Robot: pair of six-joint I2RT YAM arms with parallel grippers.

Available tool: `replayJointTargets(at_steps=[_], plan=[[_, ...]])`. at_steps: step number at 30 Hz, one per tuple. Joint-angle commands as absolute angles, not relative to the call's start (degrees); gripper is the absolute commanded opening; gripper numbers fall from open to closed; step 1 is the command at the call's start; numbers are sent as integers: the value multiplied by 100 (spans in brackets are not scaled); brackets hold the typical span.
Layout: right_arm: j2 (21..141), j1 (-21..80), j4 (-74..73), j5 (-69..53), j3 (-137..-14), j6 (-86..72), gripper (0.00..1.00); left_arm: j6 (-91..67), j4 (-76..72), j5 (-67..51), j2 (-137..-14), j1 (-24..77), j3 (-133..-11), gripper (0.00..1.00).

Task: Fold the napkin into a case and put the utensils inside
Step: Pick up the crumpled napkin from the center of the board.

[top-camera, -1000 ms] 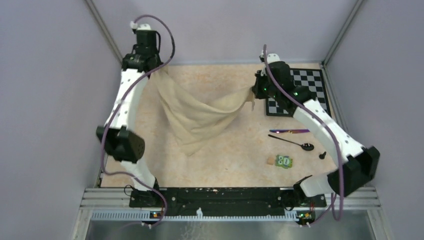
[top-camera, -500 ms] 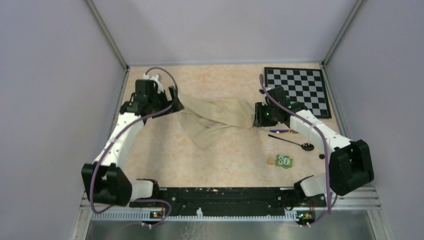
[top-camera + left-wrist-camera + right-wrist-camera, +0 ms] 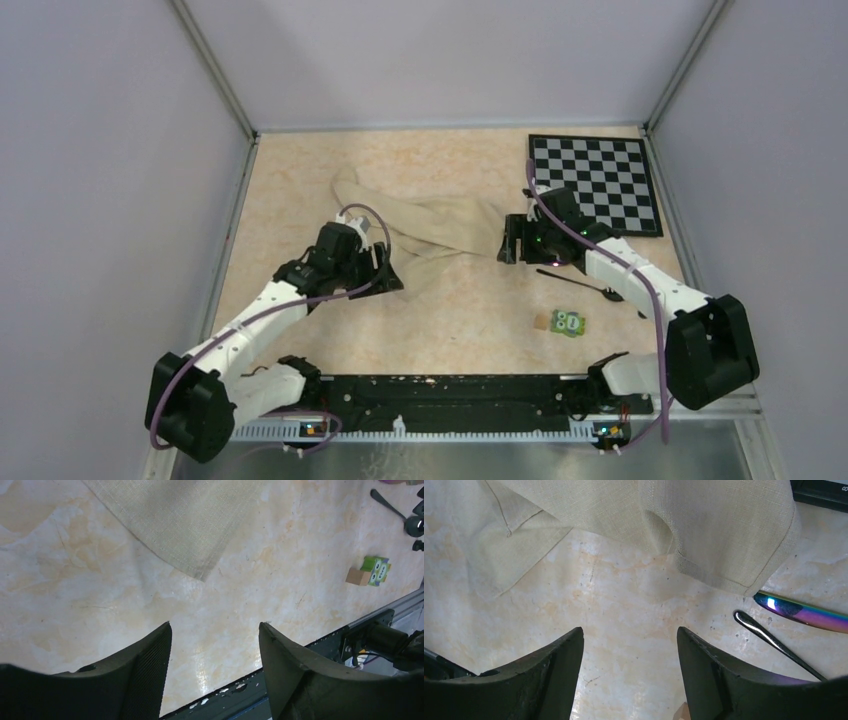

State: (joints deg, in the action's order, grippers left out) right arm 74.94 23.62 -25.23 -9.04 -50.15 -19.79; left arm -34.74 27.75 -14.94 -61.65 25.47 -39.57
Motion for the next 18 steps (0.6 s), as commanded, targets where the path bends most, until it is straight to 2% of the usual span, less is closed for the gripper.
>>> replayJointTargets(at_steps=[1,5,10,18], plan=[[7440,2390,-2096,-949,-4932,-2153,67,-3921,2142,-1071,-6195,2650,-3872,66],[7432,2391,-1946,-1138,-4878,-2281,66,-3887,1693,-1428,-7004,2708,-4211,61],[7388,2390,-1813,-1350,-4729,-2428,65,-3304,1453,-1137,-7951,3018,-4972,62],[7137,2363,-1890,-992,-4579,-2426,65,-1851,2020,-485,-9408,3508,-6481,64]])
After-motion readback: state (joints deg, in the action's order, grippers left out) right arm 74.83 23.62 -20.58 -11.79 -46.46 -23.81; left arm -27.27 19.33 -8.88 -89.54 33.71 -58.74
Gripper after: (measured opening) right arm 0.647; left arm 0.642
